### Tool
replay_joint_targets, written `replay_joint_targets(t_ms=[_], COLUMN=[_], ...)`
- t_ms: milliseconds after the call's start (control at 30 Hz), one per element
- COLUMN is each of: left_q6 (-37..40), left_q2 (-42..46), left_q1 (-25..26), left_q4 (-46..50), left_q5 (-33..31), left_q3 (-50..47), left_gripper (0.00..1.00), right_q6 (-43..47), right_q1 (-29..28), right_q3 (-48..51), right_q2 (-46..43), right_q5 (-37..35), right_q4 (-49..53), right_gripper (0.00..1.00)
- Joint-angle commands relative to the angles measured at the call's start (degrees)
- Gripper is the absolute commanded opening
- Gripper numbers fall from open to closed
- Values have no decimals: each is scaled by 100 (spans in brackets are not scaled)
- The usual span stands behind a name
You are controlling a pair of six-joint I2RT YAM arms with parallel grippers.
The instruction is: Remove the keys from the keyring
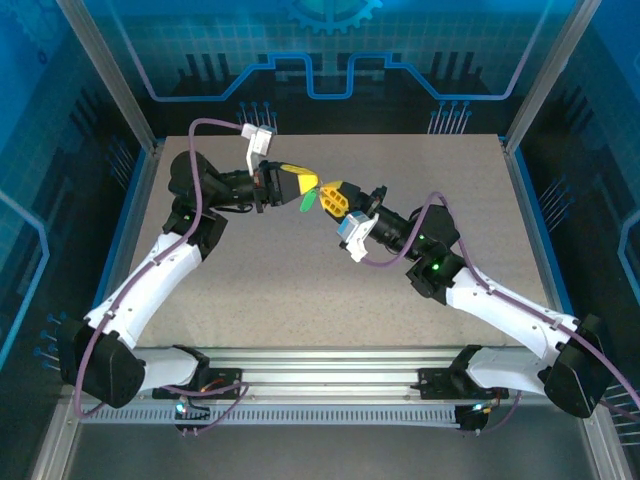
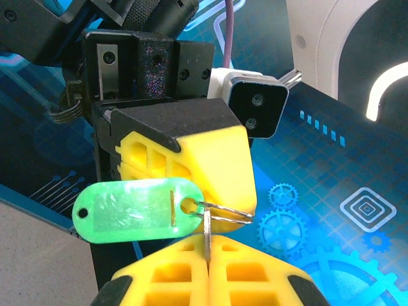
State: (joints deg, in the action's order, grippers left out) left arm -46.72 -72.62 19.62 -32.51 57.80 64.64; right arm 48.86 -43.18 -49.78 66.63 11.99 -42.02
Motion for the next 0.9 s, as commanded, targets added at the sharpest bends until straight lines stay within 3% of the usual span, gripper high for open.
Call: replay_joint_targets(t_ms=[0,33,100,167,333,567,867], left_q6=[-72,-76,-32,-30,182,776,1207], left_q2=[109,115,172,240,395,570,644], left_q1=[-2,-19,-75,-179,-439,-643,-652], left_q4=[-235,-236,-145,-160,160,902,1380], left_q5=[-191,-198,-252,-331,-410,-512,-565], left_q3=[-67,-72,-116,-202,-258,-303,-400], left_gripper=[0,0,18,26,37,41,46], right_q6=[-149,-237,-439,-527,-997,-1839,-2345], right_q1=[-10,41,220,316,732,1451,1899], right_q3=[-32,-32,-155,-242,-391,-856,-1421], right_q2=[25,24,-24,-83,-237,-107,363], right_q5=[162,168,397,546,1378,2610,3606], right_q4=[-70,-36,138,361,944,1679,2226], right_gripper=[0,0,0,0,0,0,0])
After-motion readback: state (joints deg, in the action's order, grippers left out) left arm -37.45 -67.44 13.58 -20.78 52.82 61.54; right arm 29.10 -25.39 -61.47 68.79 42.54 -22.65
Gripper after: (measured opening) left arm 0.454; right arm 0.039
